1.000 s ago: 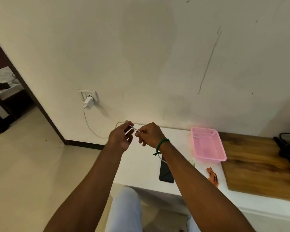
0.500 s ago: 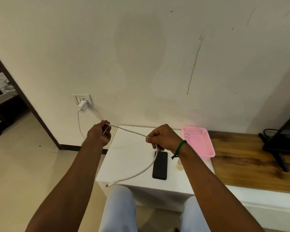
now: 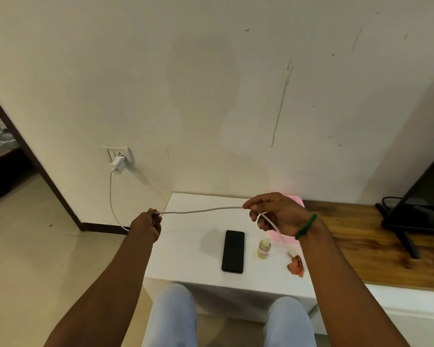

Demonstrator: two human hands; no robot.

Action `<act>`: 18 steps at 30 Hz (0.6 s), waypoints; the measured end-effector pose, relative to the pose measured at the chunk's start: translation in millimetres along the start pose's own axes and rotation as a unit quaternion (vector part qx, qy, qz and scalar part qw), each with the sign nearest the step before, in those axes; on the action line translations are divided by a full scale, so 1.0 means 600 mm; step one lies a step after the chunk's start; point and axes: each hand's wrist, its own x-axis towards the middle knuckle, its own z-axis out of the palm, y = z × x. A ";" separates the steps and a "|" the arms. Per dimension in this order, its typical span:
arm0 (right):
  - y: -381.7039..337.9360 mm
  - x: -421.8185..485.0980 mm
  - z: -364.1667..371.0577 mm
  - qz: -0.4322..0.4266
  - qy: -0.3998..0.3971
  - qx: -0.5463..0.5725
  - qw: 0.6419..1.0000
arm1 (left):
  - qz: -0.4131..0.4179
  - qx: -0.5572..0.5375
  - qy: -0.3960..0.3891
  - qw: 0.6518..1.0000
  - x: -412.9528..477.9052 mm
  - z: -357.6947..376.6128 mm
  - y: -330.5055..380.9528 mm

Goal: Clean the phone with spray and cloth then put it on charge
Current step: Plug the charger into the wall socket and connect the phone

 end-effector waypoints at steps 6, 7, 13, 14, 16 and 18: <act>-0.003 0.011 0.000 -0.080 -0.011 0.154 0.985 | -0.010 0.024 -0.003 1.000 0.001 0.010 -0.040; -0.003 0.016 0.002 -0.099 0.005 0.150 0.984 | -0.009 0.033 -0.003 0.999 0.002 0.013 -0.045; -0.025 0.027 0.014 -0.149 0.113 0.101 0.977 | -0.022 0.095 -0.021 0.995 0.007 0.009 -0.078; -0.029 0.030 0.016 -0.156 0.138 0.077 0.975 | -0.025 0.113 -0.018 0.993 0.005 0.007 -0.083; -0.034 0.041 0.021 -0.173 0.186 0.028 0.967 | -0.027 0.145 -0.012 0.989 -0.002 0.004 -0.091; -0.035 0.051 0.030 -0.181 0.205 0.008 0.962 | -0.031 0.159 -0.014 0.987 -0.010 0.001 -0.097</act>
